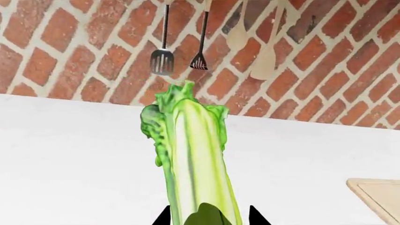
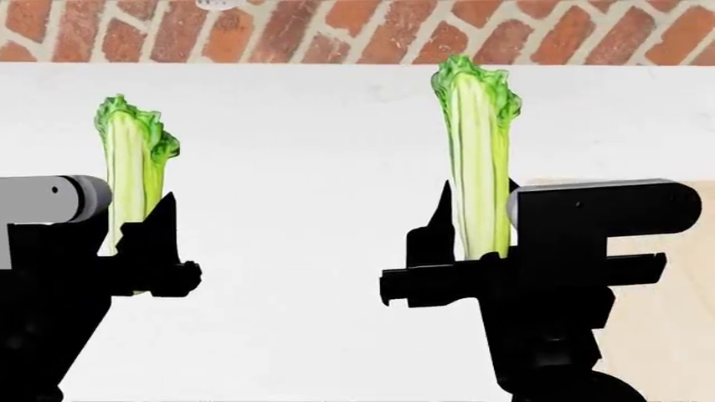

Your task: Place the celery and the celery on separate cutting boards.

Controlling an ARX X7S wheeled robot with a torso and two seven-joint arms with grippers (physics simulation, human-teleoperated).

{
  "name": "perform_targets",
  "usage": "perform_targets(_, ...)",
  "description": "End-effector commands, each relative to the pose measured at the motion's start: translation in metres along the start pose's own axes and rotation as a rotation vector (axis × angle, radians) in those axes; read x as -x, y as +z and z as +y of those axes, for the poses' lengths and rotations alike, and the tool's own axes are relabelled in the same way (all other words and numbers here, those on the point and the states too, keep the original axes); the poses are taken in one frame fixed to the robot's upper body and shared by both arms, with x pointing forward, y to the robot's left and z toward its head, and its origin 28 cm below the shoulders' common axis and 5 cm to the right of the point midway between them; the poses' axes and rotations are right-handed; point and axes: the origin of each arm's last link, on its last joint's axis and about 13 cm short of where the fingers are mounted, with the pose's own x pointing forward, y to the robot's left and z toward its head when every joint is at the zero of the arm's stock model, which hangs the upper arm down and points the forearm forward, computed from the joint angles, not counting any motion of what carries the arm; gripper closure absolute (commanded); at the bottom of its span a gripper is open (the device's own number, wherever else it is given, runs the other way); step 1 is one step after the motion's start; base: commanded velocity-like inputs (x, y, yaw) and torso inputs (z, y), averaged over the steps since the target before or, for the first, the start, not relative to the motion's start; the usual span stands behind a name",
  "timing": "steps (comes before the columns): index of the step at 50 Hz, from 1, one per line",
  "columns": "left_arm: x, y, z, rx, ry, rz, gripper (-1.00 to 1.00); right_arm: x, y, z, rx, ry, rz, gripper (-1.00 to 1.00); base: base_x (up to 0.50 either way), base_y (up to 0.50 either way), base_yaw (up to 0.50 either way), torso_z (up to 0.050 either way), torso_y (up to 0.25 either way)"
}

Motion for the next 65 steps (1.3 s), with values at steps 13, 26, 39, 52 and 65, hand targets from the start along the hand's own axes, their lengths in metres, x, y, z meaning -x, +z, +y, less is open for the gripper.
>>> perform_targets(13,0.002,0.004,0.0,0.014,-0.011,-0.011,1.0,0.002,0.003,-0.001,0.01,-0.075,0.0,1.0,0.0,-0.48,0.0,0.0,0.001)
perform_targets(26,0.002,0.003,-0.001,0.011,-0.012,-0.01,1.0,0.007,0.009,-0.001,0.022,-0.088,-0.008,1.0,0.0,-0.36,0.0,0.001,0.001)
perform_targets(39,0.006,0.006,0.001,0.007,0.002,-0.014,1.0,0.02,0.042,-0.018,0.267,-0.021,0.344,1.0,0.0,0.0,0.0,0.0,0.001)
perform_targets(52,0.006,0.007,0.004,0.018,0.007,-0.016,1.0,-0.005,0.019,-0.021,0.214,-0.013,0.483,1.0,0.0,0.0,0.0,0.0,0.001)
perform_targets(65,0.004,0.005,0.005,0.018,0.008,-0.007,1.0,-0.001,-0.009,-0.019,0.18,-0.001,0.513,1.0,0.0,0.0,0.0,0.0,0.001)
